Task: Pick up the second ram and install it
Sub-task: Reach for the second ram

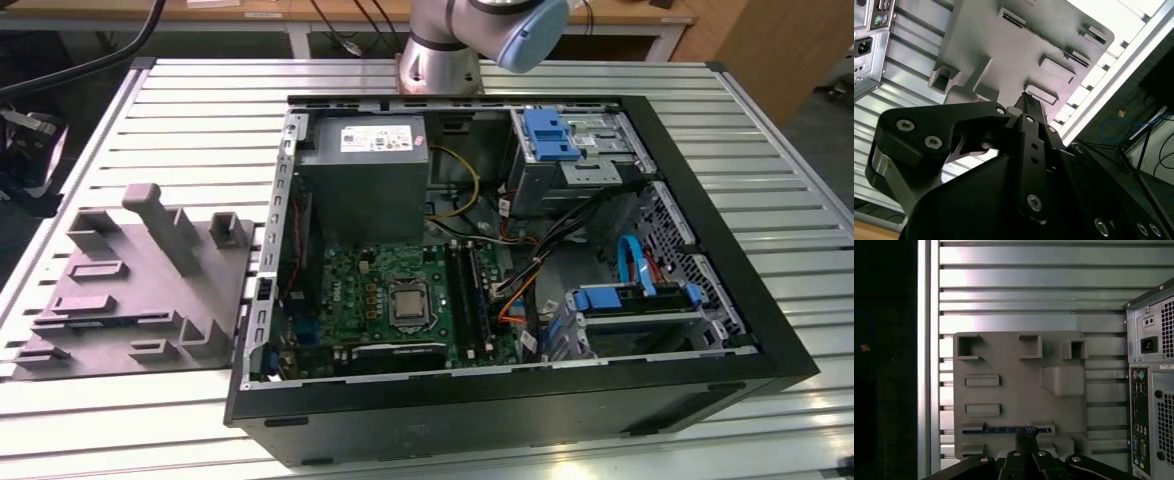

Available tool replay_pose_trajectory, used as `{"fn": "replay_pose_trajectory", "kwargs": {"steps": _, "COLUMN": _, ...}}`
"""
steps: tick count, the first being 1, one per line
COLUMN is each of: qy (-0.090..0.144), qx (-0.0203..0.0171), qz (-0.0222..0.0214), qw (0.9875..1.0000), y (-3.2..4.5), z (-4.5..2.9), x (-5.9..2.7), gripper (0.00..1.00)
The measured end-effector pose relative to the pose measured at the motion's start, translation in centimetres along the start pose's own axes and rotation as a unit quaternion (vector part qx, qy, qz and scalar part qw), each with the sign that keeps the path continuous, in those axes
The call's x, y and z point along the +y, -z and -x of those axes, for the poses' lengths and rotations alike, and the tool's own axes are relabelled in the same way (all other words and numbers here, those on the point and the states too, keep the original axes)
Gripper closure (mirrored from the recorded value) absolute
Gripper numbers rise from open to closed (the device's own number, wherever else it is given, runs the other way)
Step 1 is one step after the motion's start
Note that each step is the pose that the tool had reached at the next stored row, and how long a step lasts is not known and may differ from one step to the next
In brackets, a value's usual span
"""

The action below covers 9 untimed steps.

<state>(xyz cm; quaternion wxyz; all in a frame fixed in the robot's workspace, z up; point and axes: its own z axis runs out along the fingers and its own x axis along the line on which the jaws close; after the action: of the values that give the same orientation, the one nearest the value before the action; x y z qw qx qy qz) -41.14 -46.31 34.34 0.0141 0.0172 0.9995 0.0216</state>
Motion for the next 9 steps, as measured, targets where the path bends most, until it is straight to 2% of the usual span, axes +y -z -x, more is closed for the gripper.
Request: {"fn": "replay_pose_trajectory", "kwargs": {"steps": 9, "qy": 0.000, "qx": 0.0000, "qz": 0.0000, "qw": 1.0000, "y": -0.41, "z": -0.41, "x": -0.81, "gripper": 0.90}}
